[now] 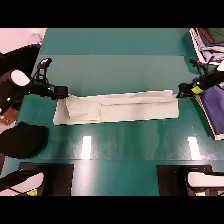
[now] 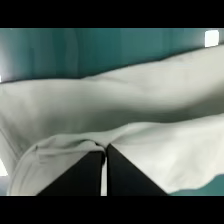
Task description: Fold the shirts.
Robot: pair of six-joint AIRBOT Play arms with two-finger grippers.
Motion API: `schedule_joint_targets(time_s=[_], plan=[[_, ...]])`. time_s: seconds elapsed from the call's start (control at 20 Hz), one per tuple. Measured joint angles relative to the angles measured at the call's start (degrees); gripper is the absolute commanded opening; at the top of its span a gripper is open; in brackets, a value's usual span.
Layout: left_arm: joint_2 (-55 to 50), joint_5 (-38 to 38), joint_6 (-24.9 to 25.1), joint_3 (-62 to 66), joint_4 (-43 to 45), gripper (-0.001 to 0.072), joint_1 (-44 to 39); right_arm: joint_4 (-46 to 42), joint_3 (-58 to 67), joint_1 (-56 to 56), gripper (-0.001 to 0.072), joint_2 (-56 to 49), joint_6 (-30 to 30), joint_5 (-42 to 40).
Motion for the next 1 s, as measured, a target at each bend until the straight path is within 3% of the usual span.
schedule_joint_targets(time_s=[0.05, 0.1, 0.15, 0.2, 0.25, 0.3, 0.35, 0.4, 0.45, 0.5, 0.55, 0.6, 0.95, 1.0], plan=[[-1.07, 0.72, 0.02, 0.50, -0.02, 0.0030, 0.00, 1.88, 1.70, -0.35, 0.0330, -1.88, -0.07, -0.42], [-1.79, 1.25, 0.04, 0.90, -0.04, 0.0031, 0.00, 3.67, 3.08, -0.87, 0.0404, -3.37, -0.37, -0.52], [-2.36, 1.44, 0.13, 1.36, -0.07, 0.0237, 0.02, 5.92, 4.26, -1.57, 0.0413, -4.61, -0.79, -0.61], [-2.73, 1.40, 0.15, 1.88, -0.11, 0.0545, 0.02, 7.76, 5.03, -2.29, 0.0413, -5.46, -1.20, -0.61], [-3.04, 1.09, 0.15, 2.54, -0.17, 0.0657, 0.02, 9.20, 5.62, -3.26, 0.0413, -6.10, -1.70, -0.37], [-3.23, 0.48, 0.13, 3.19, -0.22, 0.0659, 0.02, 10.10, 6.05, -4.31, 0.0413, -6.51, -2.16, 0.26], [-3.39, -0.04, 0.15, 3.93, -0.22, 0.0658, 0.02, 10.91, 6.34, -5.51, 0.0419, -6.86, -2.67, 1.29], [-3.50, -0.66, 0.15, 4.61, -0.24, 0.0658, 0.02, 11.67, 6.47, -6.86, 0.0516, -7.06, -3.02, 2.49], [-3.58, -1.16, 0.13, 5.11, -0.31, 0.0647, 0.02, 12.09, 6.32, -8.20, 0.0562, -7.17, -3.23, 3.45], [-3.65, -1.60, 0.09, 5.53, -0.57, 0.0393, 0.02, 12.46, 5.51, -9.64, 0.0562, -7.19, -3.48, 4.17], [-3.67, -2.14, 0.07, 5.77, -1.09, 0.0095, 0.04, 12.70, 4.26, -10.99, 0.0562, -7.13, -3.63, 4.85], [-3.72, -2.64, 0.09, 5.99, -1.84, 0.0037, 0.07, 13.00, 2.67, -12.26, 0.0562, -7.08, -3.69, 5.09], [-3.87, -3.89, 0.24, 6.45, -12.07, 0.0027, -0.94, 19.52, -10.25, -15.67, 0.0551, -9.55, -8.79, 2.47], [-3.93, -3.52, 0.24, 6.45, -12.98, 0.0027, -1.97, 21.55, -10.95, -14.93, 0.0517, -10.19, -9.62, 2.12]])
